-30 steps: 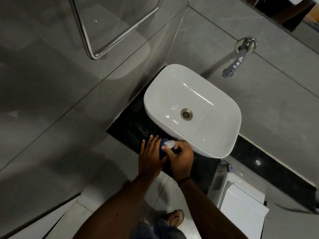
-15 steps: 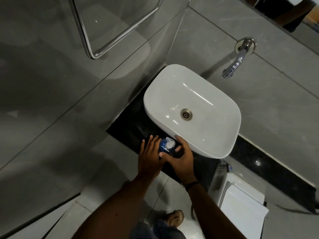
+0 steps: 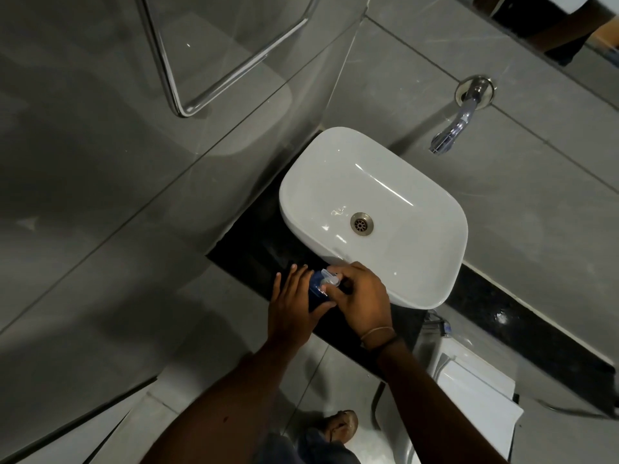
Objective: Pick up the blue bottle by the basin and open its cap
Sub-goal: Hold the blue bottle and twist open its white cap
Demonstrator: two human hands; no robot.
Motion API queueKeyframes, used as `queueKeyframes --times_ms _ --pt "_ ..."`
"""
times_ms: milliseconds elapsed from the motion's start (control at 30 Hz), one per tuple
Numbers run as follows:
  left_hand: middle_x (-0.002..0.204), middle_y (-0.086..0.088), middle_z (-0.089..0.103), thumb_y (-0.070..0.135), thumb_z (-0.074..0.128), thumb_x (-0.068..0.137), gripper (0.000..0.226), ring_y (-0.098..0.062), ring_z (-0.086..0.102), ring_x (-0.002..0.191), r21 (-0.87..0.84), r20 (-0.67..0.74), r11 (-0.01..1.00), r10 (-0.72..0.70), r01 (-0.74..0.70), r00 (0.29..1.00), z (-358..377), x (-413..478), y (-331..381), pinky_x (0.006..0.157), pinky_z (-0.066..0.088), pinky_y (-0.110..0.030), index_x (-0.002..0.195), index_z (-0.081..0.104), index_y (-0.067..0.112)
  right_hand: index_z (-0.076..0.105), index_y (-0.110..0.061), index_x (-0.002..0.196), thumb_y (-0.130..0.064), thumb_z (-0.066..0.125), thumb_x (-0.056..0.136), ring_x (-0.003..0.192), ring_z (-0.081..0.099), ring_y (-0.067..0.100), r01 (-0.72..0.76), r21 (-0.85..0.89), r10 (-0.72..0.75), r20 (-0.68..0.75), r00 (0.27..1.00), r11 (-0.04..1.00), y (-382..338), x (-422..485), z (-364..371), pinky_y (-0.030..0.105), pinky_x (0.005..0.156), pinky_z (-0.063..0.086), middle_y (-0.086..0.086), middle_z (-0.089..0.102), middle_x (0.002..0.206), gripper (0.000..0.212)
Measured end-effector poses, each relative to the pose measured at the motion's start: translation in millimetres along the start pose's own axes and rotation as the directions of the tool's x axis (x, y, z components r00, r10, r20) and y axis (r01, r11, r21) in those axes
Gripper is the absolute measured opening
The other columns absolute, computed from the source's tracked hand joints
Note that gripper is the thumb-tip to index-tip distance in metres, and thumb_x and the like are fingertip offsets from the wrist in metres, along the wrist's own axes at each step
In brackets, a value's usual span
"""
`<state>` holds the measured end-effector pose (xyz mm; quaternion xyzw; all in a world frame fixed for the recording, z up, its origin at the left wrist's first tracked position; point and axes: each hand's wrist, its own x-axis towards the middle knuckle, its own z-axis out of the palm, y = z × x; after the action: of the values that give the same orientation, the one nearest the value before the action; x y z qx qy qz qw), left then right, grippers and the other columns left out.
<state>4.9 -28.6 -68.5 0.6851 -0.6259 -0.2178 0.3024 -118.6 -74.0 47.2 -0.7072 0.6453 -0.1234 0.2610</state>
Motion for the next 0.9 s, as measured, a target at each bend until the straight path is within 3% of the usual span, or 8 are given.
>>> queueKeyframes --times_ms 133,367,600,667,767,833,900 --pt "0.146 -0.009 0.059 0.073 0.05 0.088 0.085 -0.026 0.042 0.146 0.014 0.022 1.0 -0.01 0.01 1.0 -0.5 -0.4 0.2 0.122 0.027 -0.056 0.14 0.055 0.007 0.078 -0.037 0.113 -0.033 0.073 0.09 0.103 0.063 0.018 0.145 -0.107 -0.135 0.098 0.986 0.984 -3.4 3.7 -14.8 0.03 0.083 0.052 -0.009 0.072 0.109 0.024" --pt "0.146 -0.008 0.059 0.069 0.062 0.085 0.082 -0.026 0.042 0.146 0.032 0.019 0.999 -0.007 0.007 1.0 -0.7 -0.3 0.9 0.122 0.027 -0.054 0.139 0.056 0.008 0.079 -0.039 0.116 -0.014 0.07 0.088 0.107 0.059 0.023 0.277 -0.251 -0.207 0.273 0.939 0.927 -14.4 16.2 -33.8 0.038 0.086 0.055 -0.009 0.073 0.116 0.039" --pt "0.148 -0.009 0.057 0.07 0.062 0.085 0.083 -0.026 0.042 0.146 0.028 0.027 0.999 -0.021 0.02 0.999 -1.7 0.4 1.6 0.123 0.025 -0.052 0.14 0.055 0.009 0.078 -0.04 0.118 -0.014 0.068 0.09 0.105 0.059 0.023 0.339 -0.265 -0.261 0.289 0.921 0.903 -10.9 15.4 -33.7 0.035 0.083 0.053 -0.008 0.073 0.116 0.04" --pt "0.146 -0.009 0.059 0.068 0.064 0.084 0.083 -0.027 0.044 0.145 0.021 0.022 1.0 -0.022 0.022 0.999 -2.0 0.1 2.3 0.122 0.028 -0.053 0.139 0.056 0.008 0.078 -0.034 0.121 -0.007 0.069 0.086 0.105 0.062 0.023 0.294 -0.182 -0.256 0.209 0.944 0.938 -5.3 10.2 -31.2 0.03 0.087 0.052 -0.005 0.075 0.117 0.045" --pt "0.142 -0.011 0.062 0.066 0.07 0.08 0.083 -0.028 0.049 0.141 0.002 0.026 0.999 -0.046 0.046 0.999 -2.8 0.5 3.9 0.119 0.034 -0.052 0.138 0.058 0.007 0.079 -0.017 0.116 0.01 0.07 0.081 0.111 0.07 0.02 0.01 0.168 0.001 -0.064 0.998 0.986 7.2 -10.1 -16.9 0.032 0.104 0.055 0.002 0.077 0.117 0.045" --pt "0.14 -0.012 0.062 0.064 0.072 0.079 0.084 -0.029 0.055 0.134 -0.037 0.053 0.996 -0.083 0.085 0.995 -3.9 0.1 5.6 0.114 0.041 -0.048 0.139 0.056 0.009 0.077 -0.006 0.108 0.013 0.068 0.085 0.11 0.072 0.028 -0.223 0.419 0.305 -0.138 0.942 0.88 16.1 -24.8 2.0 0.047 0.108 0.055 0.011 0.077 0.115 0.031" --pt "0.138 -0.007 0.062 0.065 0.069 0.081 0.084 -0.026 0.061 0.124 -0.079 0.111 0.987 -0.13 0.139 0.985 -6.7 -0.7 7.5 0.101 0.051 -0.041 0.144 0.051 0.013 0.073 -0.006 0.115 0.002 0.067 0.095 0.106 0.071 0.032 -0.429 0.59 0.546 -0.025 0.837 0.684 23.0 -34.0 21.5 0.054 0.103 0.057 0.017 0.074 0.121 0.023"
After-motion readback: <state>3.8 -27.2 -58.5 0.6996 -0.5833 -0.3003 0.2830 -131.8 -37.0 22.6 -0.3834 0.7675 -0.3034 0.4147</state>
